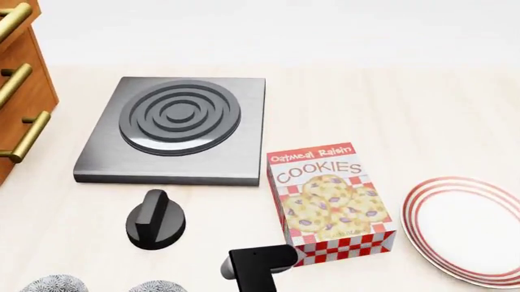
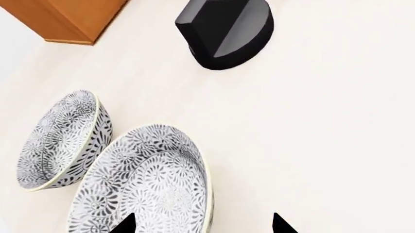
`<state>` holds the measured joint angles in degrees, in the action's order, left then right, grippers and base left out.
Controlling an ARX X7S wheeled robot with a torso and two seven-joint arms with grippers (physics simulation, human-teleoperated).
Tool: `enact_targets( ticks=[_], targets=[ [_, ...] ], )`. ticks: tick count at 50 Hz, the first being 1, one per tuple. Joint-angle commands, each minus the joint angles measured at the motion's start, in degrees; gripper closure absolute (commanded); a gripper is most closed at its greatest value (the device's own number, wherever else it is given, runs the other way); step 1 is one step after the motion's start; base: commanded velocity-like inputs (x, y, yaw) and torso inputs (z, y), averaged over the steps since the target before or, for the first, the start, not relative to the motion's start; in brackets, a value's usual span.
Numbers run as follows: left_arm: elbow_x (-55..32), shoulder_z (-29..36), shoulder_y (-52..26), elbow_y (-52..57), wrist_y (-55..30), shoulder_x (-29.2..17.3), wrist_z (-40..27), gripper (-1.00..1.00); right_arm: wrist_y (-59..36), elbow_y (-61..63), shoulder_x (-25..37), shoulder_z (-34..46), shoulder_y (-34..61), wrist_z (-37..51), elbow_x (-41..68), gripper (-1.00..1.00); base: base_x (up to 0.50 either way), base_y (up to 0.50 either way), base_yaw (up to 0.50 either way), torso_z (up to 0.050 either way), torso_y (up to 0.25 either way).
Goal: Pick the akita bowl from table center and place it on the plate.
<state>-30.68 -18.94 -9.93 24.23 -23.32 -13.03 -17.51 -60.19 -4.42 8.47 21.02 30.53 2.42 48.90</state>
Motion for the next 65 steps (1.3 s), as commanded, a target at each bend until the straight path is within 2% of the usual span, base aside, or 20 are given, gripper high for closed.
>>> enact_targets(
  ticks=[1, 10, 11, 28, 35, 39, 47, 60, 65],
  targets=[
    [-0.4, 0.0, 0.1, 0.2, 0.0, -0.3, -0.3, -1.00, 1.2, -1.8, 0.0, 0.7, 0.2, -0.8, -0.1, -1.00, 0.00, 0.00, 0.00, 0.000, 0.000],
    [-0.6, 0.1, 0.2, 0.3, 0.1, -0.5, -0.6, -1.00, 1.8, -2.3, 0.1, 1.6, 0.2, -1.4, -0.1, -1.00, 0.00, 0.00, 0.00, 0.000, 0.000],
    [-0.7, 0.1, 0.1, 0.3, 0.1, -0.5, -0.6, -1.00, 1.8, -2.2, 0.1, 1.6, 0.1, -1.4, -0.1, 1.00, 0.00, 0.00, 0.00, 0.000, 0.000],
    [-1.1, 0.2, 0.2, 0.2, 0.3, -0.9, -0.9, -1.00, 3.4, 1.0, 1.3, 1.4, -0.4, 0.0, 0.0, 1.00, 0.00, 0.00, 0.00, 0.000, 0.000],
    [-1.4, 0.2, 0.4, 0.4, 0.3, -1.0, -1.1, -1.00, 8.9, 11.9, 5.1, 3.1, -2.4, 3.1, -5.5, 1.00, 0.00, 0.00, 0.00, 0.000, 0.000],
    [-1.6, 0.2, 0.5, 0.6, 0.3, -1.1, -1.2, -1.00, 11.0, 20.0, 9.5, 7.9, -2.7, 3.1, -10.7, 1.00, 0.00, 0.00, 0.00, 0.000, 0.000],
    [-1.7, 0.5, 0.6, 0.8, 0.4, -1.2, -1.3, -1.00, 10.7, 31.0, 15.3, 7.2, -3.0, 6.4, -13.1, 1.00, 0.00, 0.00, 0.00, 0.000, 0.000],
    [-3.0, -0.3, 0.7, 1.3, 0.1, -1.6, -1.7, -1.00, 10.3, 40.1, 21.5, -3.0, -2.7, 11.0, -10.6, 1.00, 0.00, 0.00, 0.00, 0.000, 0.000],
    [-2.9, -0.1, 0.4, 1.1, 0.2, -1.7, -1.8, -1.00, 9.8, 43.3, 23.4, -10.4, -1.8, 13.3, -7.3, 1.00, 0.00, 0.00, 0.00, 0.000, 0.003]
  ],
)
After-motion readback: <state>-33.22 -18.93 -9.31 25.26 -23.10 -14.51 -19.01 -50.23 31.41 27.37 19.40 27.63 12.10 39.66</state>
